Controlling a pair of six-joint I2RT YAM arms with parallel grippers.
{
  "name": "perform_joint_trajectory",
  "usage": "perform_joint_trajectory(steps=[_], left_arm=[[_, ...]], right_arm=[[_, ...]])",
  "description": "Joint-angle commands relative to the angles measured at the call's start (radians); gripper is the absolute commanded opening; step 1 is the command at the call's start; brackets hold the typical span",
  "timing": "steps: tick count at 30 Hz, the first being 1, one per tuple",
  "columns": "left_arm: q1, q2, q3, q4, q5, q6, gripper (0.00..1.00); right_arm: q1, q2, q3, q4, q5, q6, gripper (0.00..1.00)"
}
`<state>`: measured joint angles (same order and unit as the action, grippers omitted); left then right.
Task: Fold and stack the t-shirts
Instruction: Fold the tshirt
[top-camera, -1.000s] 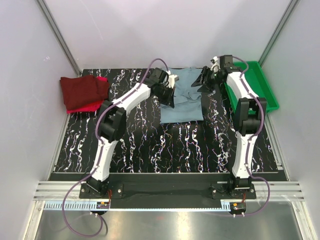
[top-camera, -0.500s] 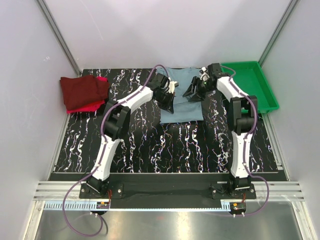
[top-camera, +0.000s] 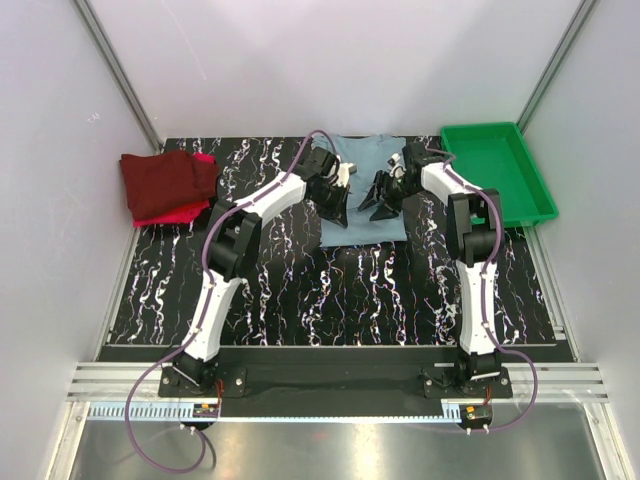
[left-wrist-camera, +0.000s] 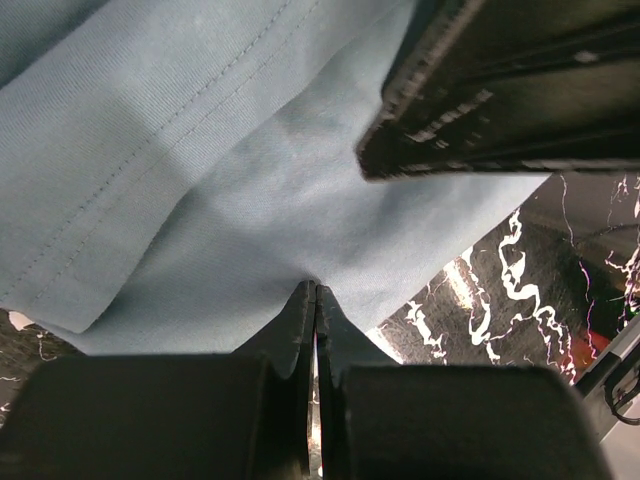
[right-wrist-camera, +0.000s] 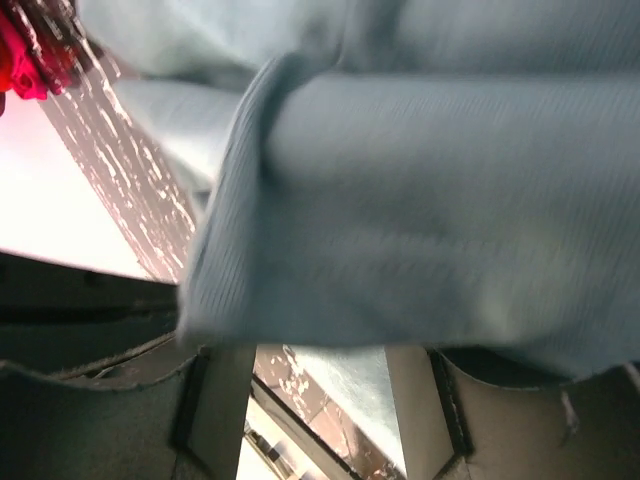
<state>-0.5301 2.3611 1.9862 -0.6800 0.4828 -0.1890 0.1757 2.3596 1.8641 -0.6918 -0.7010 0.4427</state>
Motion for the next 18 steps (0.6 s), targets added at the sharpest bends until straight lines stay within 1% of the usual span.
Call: perform_joint_trajectory(steps=[1, 8, 14, 18], left_arm=[[-0.005, 0.012, -0.016, 0.031, 0.004, -0.007, 0.00], [-0.004, 0.001, -0.041, 0.028, -0.004, -0.003, 0.00], [-0.004, -0.017, -0.079, 0.023, -0.019, 0.008, 0.00], [-0.010, -0.025, -0.092, 0.019, -0.033, 0.017, 0.00]], right_arm=[[0.010, 0.044, 0.091, 0.025, -0.006, 0.004, 0.59], [0.008, 0.101, 0.251, 0.046, -0.017, 0.047, 0.58], [0.005, 0.168, 0.406, 0.104, -0.032, 0.089, 0.58], [0.005, 0.184, 0.501, 0.133, -0.022, 0.091, 0.58]])
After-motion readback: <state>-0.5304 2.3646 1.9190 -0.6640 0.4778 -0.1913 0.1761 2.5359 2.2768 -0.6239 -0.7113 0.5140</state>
